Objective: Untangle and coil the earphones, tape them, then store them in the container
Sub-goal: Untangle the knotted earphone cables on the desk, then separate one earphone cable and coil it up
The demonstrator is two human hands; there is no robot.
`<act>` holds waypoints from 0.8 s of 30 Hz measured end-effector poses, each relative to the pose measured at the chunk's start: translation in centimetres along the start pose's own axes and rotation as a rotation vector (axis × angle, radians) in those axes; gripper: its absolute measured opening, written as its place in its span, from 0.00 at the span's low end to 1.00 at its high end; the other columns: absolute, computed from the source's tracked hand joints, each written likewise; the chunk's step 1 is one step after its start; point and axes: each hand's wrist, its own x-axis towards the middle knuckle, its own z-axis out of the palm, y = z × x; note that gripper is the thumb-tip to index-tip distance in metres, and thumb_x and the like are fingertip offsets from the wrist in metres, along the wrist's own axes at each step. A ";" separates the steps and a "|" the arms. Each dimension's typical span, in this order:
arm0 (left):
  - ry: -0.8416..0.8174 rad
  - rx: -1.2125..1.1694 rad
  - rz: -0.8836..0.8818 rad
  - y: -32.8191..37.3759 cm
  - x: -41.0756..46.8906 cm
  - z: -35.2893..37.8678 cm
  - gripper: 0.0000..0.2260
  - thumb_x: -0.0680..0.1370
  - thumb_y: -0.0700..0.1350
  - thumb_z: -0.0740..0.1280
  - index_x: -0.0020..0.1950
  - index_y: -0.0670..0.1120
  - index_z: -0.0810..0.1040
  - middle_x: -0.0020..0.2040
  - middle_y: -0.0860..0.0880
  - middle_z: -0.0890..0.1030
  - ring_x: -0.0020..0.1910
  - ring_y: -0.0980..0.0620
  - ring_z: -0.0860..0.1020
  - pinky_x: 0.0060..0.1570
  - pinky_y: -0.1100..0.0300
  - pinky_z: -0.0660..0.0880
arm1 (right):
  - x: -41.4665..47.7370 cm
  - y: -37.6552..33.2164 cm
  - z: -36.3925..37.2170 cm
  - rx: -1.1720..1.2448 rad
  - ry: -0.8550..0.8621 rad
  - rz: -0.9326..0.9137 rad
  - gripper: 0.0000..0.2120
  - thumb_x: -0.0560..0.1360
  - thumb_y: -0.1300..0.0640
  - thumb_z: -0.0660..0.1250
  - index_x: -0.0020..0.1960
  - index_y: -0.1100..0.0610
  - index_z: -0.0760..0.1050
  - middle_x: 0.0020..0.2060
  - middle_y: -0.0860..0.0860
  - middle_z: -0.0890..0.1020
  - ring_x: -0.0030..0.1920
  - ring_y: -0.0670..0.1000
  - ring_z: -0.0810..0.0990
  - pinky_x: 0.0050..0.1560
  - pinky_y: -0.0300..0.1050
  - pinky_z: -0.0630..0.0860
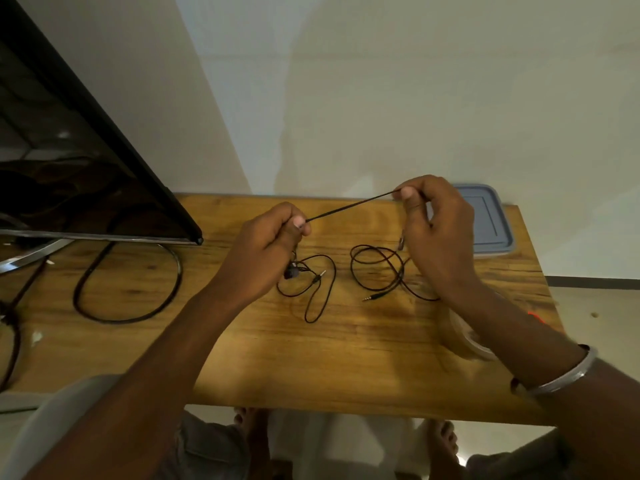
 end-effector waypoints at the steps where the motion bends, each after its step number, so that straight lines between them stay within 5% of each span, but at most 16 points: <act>1: -0.003 0.005 -0.018 0.0 0.0 -0.1 0.11 0.85 0.45 0.58 0.45 0.50 0.76 0.36 0.34 0.73 0.32 0.38 0.71 0.30 0.48 0.73 | 0.2 0.2 -0.1 0.017 0.015 0.045 0.09 0.82 0.56 0.62 0.50 0.54 0.81 0.44 0.45 0.83 0.48 0.45 0.80 0.50 0.48 0.77; 5: -0.019 0.083 -0.063 -0.1 0.0 -0.4 0.11 0.84 0.44 0.59 0.45 0.50 0.77 0.34 0.45 0.76 0.31 0.48 0.72 0.30 0.59 0.70 | 0.7 0.7 -0.5 0.046 0.061 0.149 0.10 0.82 0.55 0.61 0.50 0.54 0.81 0.45 0.46 0.83 0.46 0.39 0.78 0.45 0.32 0.73; 8: -0.013 0.119 -0.049 -0.2 0.1 -0.7 0.11 0.84 0.43 0.59 0.44 0.49 0.77 0.31 0.53 0.77 0.29 0.54 0.71 0.30 0.59 0.69 | 0.9 0.9 -0.6 0.042 0.078 0.183 0.10 0.83 0.55 0.61 0.51 0.53 0.81 0.45 0.45 0.83 0.46 0.38 0.78 0.44 0.31 0.71; 12: -0.065 -0.387 -0.287 0.8 0.5 -1.1 0.11 0.85 0.44 0.57 0.44 0.43 0.73 0.28 0.52 0.69 0.27 0.51 0.69 0.30 0.59 0.72 | 1.0 1.3 -0.7 0.032 0.072 0.226 0.09 0.82 0.54 0.64 0.53 0.52 0.82 0.44 0.42 0.83 0.46 0.37 0.78 0.44 0.30 0.72; 16: -0.139 -0.774 -0.432 2.0 0.4 -1.3 0.10 0.85 0.45 0.54 0.47 0.45 0.71 0.30 0.49 0.70 0.26 0.53 0.69 0.28 0.59 0.72 | 0.9 1.4 -0.7 -0.007 0.031 0.246 0.08 0.81 0.55 0.65 0.56 0.53 0.81 0.48 0.44 0.82 0.51 0.40 0.78 0.54 0.41 0.76; 19: -0.092 -0.906 -0.469 1.9 0.4 -0.5 0.12 0.85 0.46 0.53 0.47 0.47 0.72 0.47 0.46 0.85 0.45 0.49 0.84 0.40 0.57 0.81 | -0.1 -0.1 -0.1 -0.072 0.034 0.088 0.11 0.80 0.57 0.63 0.60 0.55 0.79 0.55 0.49 0.80 0.58 0.48 0.77 0.59 0.45 0.73; 21: -0.083 -1.006 -0.476 1.6 0.5 0.3 0.11 0.85 0.45 0.54 0.48 0.45 0.73 0.60 0.42 0.83 0.59 0.44 0.82 0.49 0.54 0.82 | -1.1 -1.9 0.5 -0.017 -0.031 -0.037 0.08 0.80 0.60 0.64 0.56 0.55 0.80 0.51 0.47 0.81 0.54 0.45 0.77 0.53 0.39 0.72; 24: -0.056 -1.041 -0.493 1.4 0.4 1.3 0.10 0.83 0.44 0.59 0.56 0.39 0.74 0.67 0.40 0.77 0.65 0.39 0.78 0.52 0.49 0.82 | -2.9 -3.7 1.7 0.140 -0.263 -0.042 0.07 0.80 0.59 0.66 0.55 0.55 0.81 0.48 0.45 0.83 0.48 0.43 0.79 0.44 0.29 0.67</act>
